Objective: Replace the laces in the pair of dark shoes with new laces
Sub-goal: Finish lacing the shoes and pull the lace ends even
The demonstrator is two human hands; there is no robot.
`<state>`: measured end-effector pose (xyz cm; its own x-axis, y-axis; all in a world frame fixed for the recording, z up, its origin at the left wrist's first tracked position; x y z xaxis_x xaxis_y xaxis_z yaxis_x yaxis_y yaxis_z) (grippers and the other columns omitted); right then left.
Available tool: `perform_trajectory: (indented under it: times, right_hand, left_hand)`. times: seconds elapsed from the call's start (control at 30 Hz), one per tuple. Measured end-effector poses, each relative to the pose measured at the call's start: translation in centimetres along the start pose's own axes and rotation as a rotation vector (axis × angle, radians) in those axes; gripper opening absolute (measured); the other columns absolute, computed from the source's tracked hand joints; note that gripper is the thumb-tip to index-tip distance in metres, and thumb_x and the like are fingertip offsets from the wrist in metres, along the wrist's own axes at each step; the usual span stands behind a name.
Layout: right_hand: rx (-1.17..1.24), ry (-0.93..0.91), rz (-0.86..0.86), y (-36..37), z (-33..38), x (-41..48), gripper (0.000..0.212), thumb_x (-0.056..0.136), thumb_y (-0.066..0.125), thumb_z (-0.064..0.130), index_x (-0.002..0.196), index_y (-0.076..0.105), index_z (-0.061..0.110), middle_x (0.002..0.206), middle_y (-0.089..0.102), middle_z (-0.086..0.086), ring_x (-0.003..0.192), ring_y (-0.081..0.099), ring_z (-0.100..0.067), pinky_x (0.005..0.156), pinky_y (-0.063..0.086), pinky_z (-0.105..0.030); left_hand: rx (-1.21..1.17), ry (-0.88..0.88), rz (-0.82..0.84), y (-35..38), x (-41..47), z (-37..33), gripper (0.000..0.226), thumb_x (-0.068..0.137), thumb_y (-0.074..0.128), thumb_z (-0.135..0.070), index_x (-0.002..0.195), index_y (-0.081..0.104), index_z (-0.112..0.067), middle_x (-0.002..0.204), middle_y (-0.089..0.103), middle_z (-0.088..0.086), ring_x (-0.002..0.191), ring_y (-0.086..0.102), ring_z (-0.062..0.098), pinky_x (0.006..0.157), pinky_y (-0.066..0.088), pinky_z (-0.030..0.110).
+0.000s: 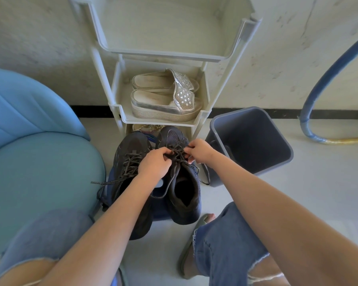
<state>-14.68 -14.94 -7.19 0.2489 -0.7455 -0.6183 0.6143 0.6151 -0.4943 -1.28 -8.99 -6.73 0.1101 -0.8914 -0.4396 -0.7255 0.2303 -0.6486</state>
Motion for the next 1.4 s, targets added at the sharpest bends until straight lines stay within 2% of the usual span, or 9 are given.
perform_trajectory:
  times: [0.1,0.2,0.33,0.5,0.63,0.8,0.93,1.13,1.4]
  right_hand:
    - [0.042,-0.025,0.005,-0.2,0.1,-0.2,0.013,0.100,0.047,0.012,0.092,0.053,0.004,0.067,0.060,-0.003,0.051,0.056,-0.009,0.037,0.035,-0.009]
    - [-0.050,-0.044,0.046,-0.2,0.0,-0.3,0.023,0.095,0.058,0.022,0.103,0.061,0.001,0.061,0.058,0.000,0.048,0.050,-0.006,0.044,0.036,-0.013]
    - [-0.109,-0.007,0.123,0.3,-0.3,-0.6,0.020,0.087,0.064,0.024,0.086,0.061,0.004,0.063,0.054,-0.005,0.054,0.046,-0.011,0.048,0.036,-0.017]
    - [-0.201,0.009,0.066,0.3,0.1,-0.7,0.031,0.084,0.062,0.025,0.061,0.049,0.009,0.054,0.050,-0.003,0.049,0.043,-0.013,0.045,0.035,-0.017]
    - [-0.304,0.004,0.008,0.8,0.5,-0.6,0.031,0.084,0.062,0.034,0.068,0.049,0.009,0.065,0.051,-0.004,0.061,0.048,-0.017,0.056,0.040,-0.023]
    - [-0.269,0.044,-0.023,0.0,0.5,-0.6,0.033,0.082,0.065,0.026,0.061,0.044,0.011,0.058,0.047,-0.003,0.054,0.042,-0.016,0.050,0.035,-0.021]
    - [-0.276,0.064,-0.004,-0.6,0.5,-1.1,0.024,0.081,0.060,0.018,0.061,0.051,0.009,0.062,0.060,-0.006,0.062,0.049,-0.018,0.062,0.042,-0.024]
    - [-0.289,0.053,0.021,-0.8,0.3,-1.0,0.031,0.080,0.061,0.008,0.052,0.047,0.011,0.071,0.064,-0.023,0.064,0.044,-0.018,0.055,0.034,-0.022]
    - [-0.164,0.017,0.116,-0.7,-1.0,-0.9,0.033,0.086,0.065,0.029,0.063,0.065,0.006,0.071,0.072,-0.005,0.047,0.056,-0.002,0.039,0.034,-0.010]
  left_hand:
    - [-0.004,-0.016,0.013,0.3,-0.2,-0.2,0.034,0.090,0.056,-0.034,0.123,0.056,-0.026,0.106,0.062,-0.003,0.098,0.059,0.018,0.084,0.050,0.037]
    - [-0.038,-0.057,0.054,0.4,-0.1,-0.1,0.042,0.083,0.063,-0.040,0.122,0.053,-0.025,0.110,0.057,0.000,0.098,0.058,0.019,0.086,0.050,0.039]
    - [0.028,-0.096,0.119,0.9,-0.4,-0.3,0.064,0.074,0.069,-0.041,0.129,0.041,-0.022,0.123,0.044,0.004,0.107,0.053,0.024,0.092,0.047,0.040]
    - [0.278,-0.074,0.029,0.4,-0.8,-0.9,0.071,0.077,0.064,-0.047,0.133,0.035,-0.014,0.132,0.038,0.009,0.111,0.052,0.030,0.077,0.043,0.036]
    - [0.456,-0.060,-0.006,0.4,-1.0,-1.4,0.077,0.080,0.060,-0.052,0.136,0.032,-0.008,0.134,0.039,0.011,0.115,0.051,0.030,0.081,0.044,0.036]
    - [0.504,-0.075,0.011,0.3,-1.0,-1.0,0.052,0.092,0.047,-0.041,0.129,0.042,-0.005,0.126,0.047,0.014,0.110,0.054,0.033,0.081,0.043,0.037]
    - [0.477,-0.092,0.047,1.0,-1.3,-0.5,0.024,0.096,0.037,-0.018,0.100,0.056,-0.003,0.106,0.062,0.015,0.095,0.059,0.033,0.072,0.042,0.034]
    - [0.459,-0.124,0.095,1.1,-1.0,0.4,0.024,0.097,0.039,-0.007,0.113,0.054,0.003,0.114,0.059,0.017,0.104,0.058,0.034,0.084,0.047,0.037]
    - [0.386,-0.149,0.137,1.1,-0.8,0.5,0.019,0.097,0.038,-0.022,0.092,0.048,-0.006,0.106,0.059,0.014,0.088,0.055,0.030,0.072,0.041,0.034]
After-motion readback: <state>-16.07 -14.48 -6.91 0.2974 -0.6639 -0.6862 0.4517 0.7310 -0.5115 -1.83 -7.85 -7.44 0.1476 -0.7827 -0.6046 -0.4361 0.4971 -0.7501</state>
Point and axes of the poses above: each hand's wrist, its own x-axis towards the middle knuckle, its own y-axis out of the palm, z = x × y, the point moved 7 cm from there along x, towards the middle knuckle
